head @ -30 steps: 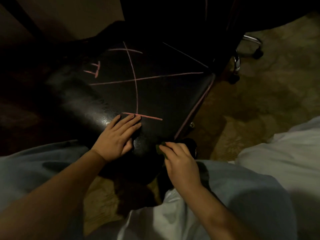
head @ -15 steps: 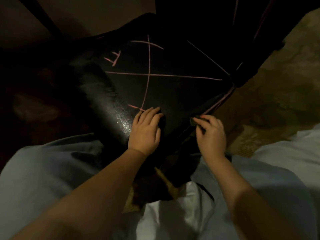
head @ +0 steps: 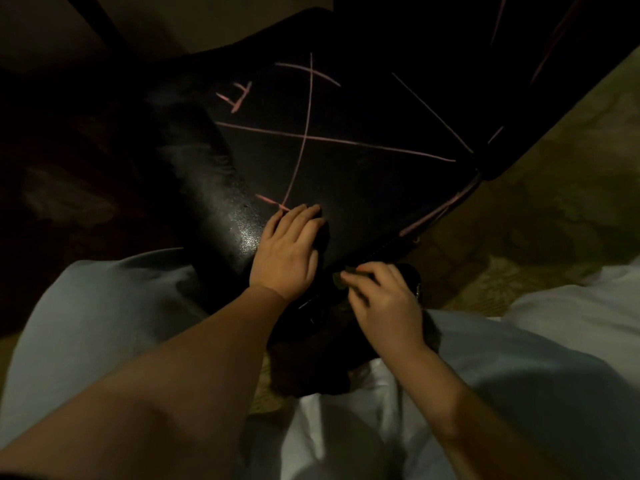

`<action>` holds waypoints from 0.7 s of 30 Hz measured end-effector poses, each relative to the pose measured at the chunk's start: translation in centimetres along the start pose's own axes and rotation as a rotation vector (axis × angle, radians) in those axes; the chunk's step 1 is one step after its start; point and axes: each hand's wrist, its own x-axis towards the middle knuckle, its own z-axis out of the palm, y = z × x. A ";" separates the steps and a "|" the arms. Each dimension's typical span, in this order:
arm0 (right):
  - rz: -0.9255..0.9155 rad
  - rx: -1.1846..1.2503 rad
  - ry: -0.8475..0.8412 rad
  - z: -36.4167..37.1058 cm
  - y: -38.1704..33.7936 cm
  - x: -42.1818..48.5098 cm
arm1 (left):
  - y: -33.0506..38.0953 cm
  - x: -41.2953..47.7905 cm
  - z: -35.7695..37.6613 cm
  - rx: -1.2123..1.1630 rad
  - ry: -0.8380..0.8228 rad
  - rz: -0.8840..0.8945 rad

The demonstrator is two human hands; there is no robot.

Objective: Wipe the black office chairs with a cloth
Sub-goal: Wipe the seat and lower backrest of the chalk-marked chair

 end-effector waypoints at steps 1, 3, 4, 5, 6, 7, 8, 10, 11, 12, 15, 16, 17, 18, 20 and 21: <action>0.052 0.007 0.041 -0.2 0.6 0.5 | 0.0 0.0 0.0 -0.005 0.005 -0.001; 0.198 -0.002 0.115 -0.7 2.2 1.5 | 0.2 0.0 0.1 -0.009 0.010 -0.004; 0.273 -0.017 0.135 -1.1 3.1 1.8 | 0.3 0.0 0.1 -0.010 0.012 -0.008; 0.332 -0.035 0.148 -1.4 4.0 2.1 | 0.4 0.1 0.2 -0.012 0.016 -0.012; 0.368 -0.048 0.160 -1.5 4.7 2.2 | 0.5 0.1 0.2 -0.014 0.019 -0.015; 0.377 -0.050 0.173 -1.6 5.2 2.2 | 0.6 0.1 0.2 -0.015 0.021 -0.017; 0.368 -0.041 0.188 -1.6 5.3 2.1 | 0.7 0.1 0.3 -0.016 0.022 -0.019; 0.332 -0.009 0.224 -1.5 4.7 2.0 | 0.7 0.1 0.3 -0.020 0.021 -0.021; 0.314 0.008 0.234 -1.4 4.3 2.0 | 0.7 0.1 0.4 -0.021 0.017 -0.023; 0.299 0.021 0.236 -1.4 3.9 2.0 | 0.7 0.1 0.3 -0.021 0.012 -0.026; 0.263 0.038 0.180 -0.9 2.6 2.0 | 0.7 0.1 0.4 -0.015 0.007 -0.028; 0.238 0.038 0.153 -0.6 2.2 1.8 | 0.6 0.1 0.4 -0.015 0.009 -0.027; 0.202 0.032 0.127 -0.4 1.6 1.4 | 0.6 0.1 0.5 -0.015 0.010 -0.026; 0.157 0.024 0.101 -0.2 1.1 1.0 | 0.6 0.1 0.5 -0.015 0.011 -0.023; 0.061 0.019 0.044 0.1 0.1 0.1 | 0.6 0.1 0.5 -0.015 0.015 -0.019; 0.022 0.024 0.013 0.2 -0.3 -0.3 | 0.6 0.1 0.5 -0.015 0.015 -0.018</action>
